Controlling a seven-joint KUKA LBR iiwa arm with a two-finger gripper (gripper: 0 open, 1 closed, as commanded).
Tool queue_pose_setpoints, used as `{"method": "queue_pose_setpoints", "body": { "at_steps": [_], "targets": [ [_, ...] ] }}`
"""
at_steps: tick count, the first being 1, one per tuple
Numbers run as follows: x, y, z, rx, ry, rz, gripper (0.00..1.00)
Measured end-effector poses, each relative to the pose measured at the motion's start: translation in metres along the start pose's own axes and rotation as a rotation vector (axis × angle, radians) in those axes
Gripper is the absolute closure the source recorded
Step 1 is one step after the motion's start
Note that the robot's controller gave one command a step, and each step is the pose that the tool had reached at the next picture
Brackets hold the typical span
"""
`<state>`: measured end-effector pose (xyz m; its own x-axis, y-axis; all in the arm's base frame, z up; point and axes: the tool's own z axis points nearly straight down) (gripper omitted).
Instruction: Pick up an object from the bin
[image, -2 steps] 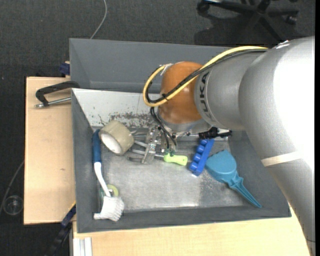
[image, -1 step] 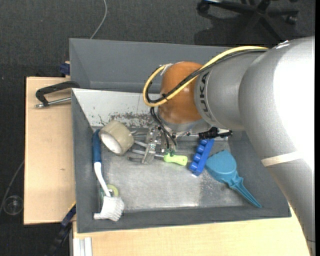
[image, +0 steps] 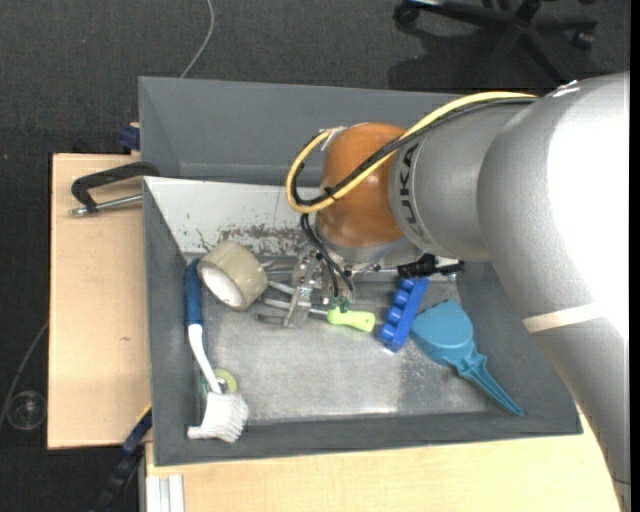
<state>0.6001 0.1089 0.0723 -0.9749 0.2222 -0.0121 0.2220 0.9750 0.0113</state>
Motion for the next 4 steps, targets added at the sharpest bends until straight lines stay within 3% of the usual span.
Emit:
{"method": "queue_pose_setpoints", "body": {
  "at_steps": [4],
  "targets": [
    [0.000, 0.001, -0.050, -0.001, 0.002, -0.001, 1.00]
  ]
}}
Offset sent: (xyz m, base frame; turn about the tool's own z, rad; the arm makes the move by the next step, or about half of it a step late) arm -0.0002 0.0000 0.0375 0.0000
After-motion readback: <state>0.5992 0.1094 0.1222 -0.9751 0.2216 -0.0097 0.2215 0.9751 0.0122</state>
